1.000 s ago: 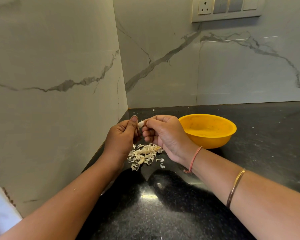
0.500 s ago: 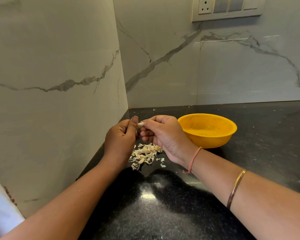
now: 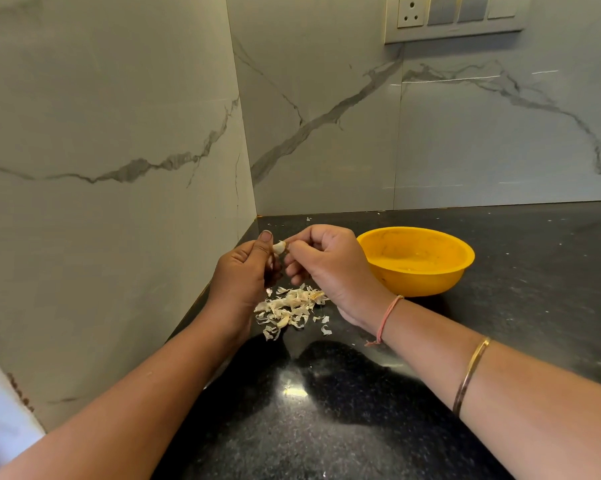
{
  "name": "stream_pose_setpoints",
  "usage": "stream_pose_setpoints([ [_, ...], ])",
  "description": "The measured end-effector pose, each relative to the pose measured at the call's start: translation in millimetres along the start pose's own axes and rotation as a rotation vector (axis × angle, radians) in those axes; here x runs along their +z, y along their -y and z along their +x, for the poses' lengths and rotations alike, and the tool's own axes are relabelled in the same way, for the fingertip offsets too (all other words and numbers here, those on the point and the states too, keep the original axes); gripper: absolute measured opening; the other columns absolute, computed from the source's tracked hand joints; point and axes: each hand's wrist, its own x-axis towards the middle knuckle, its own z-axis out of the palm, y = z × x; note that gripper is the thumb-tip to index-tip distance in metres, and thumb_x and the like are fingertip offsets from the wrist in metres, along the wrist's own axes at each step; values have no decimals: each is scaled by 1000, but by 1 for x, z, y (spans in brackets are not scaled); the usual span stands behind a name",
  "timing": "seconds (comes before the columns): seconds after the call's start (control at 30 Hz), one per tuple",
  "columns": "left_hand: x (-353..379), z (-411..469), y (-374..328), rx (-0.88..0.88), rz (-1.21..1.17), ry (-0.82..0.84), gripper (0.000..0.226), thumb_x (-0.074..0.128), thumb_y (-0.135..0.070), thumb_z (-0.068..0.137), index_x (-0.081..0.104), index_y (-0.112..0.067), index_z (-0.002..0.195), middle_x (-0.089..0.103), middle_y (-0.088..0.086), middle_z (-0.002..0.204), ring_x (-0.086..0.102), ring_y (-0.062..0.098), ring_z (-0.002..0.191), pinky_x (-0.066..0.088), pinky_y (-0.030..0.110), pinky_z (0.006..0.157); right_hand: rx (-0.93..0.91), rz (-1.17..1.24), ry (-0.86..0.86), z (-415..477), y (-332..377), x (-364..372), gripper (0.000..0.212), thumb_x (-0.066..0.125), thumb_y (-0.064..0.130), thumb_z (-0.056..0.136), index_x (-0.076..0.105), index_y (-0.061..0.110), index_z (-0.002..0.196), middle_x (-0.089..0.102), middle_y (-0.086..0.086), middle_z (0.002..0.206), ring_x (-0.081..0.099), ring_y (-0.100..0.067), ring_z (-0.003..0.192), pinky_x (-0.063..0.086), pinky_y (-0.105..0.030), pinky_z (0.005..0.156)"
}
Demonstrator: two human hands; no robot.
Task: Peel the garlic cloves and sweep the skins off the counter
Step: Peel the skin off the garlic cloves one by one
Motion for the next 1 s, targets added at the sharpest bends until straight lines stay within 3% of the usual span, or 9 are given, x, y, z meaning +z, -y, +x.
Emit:
stream_pose_setpoints([
  [0.17, 2, 0, -4, -72, -144, 37, 40, 46, -22, 97, 44, -9, 59, 47, -3, 47, 45, 5, 45, 44, 14, 49, 110, 255, 87, 2, 5, -7, 23, 46, -5, 89, 64, 2, 77, 61, -9, 63, 58, -13, 53, 51, -22, 51],
  [0.27, 1, 1, -5, -68, -147, 24, 40, 47, -24, 96, 43, -10, 59, 45, -4, 46, 43, 5, 45, 43, 15, 51, 144, 316, 139, 3, 7, -10, 26, 44, 1, 91, 67, 1, 78, 63, -12, 67, 59, -17, 57, 54, -25, 56],
  [0.4, 0, 1, -5, -79, -141, 29, 37, 49, -25, 95, 46, -10, 61, 46, -4, 47, 43, 6, 48, 43, 16, 52, 147, 287, 154, 2, 5, -8, 19, 57, 16, 92, 63, 2, 81, 63, -8, 67, 59, -15, 58, 54, -24, 57],
  [0.7, 1, -1, -11, -259, -236, 83, 41, 51, -28, 93, 43, -13, 56, 46, -3, 45, 40, 4, 39, 38, 14, 44, 140, 246, 127, 3, 1, -9, 8, 55, 3, 91, 62, 0, 87, 61, -5, 66, 58, -9, 54, 52, -20, 54],
  [0.8, -1, 1, -12, -294, -290, 119, 42, 49, -28, 95, 40, -15, 56, 43, -4, 46, 37, 4, 40, 33, 14, 43, 141, 108, 77, 4, -2, -7, 12, 52, -1, 92, 62, 3, 88, 61, -5, 69, 58, -9, 58, 53, -21, 56],
  [0.93, -3, 2, -11, -328, -297, 126, 39, 49, -28, 95, 38, -17, 60, 40, -5, 46, 34, 4, 38, 31, 12, 39, 62, -346, 15, 7, -10, -8, 18, 52, 7, 92, 70, 9, 92, 66, -7, 77, 65, -20, 73, 57, -31, 72],
  [1.0, -3, 2, -11, -331, -287, 111, 43, 50, -27, 95, 38, -17, 54, 39, -4, 45, 34, 4, 37, 30, 13, 39, -13, -522, 48, 5, -7, -9, 18, 60, 19, 90, 70, 12, 77, 63, -3, 69, 59, -13, 66, 48, -17, 66],
])
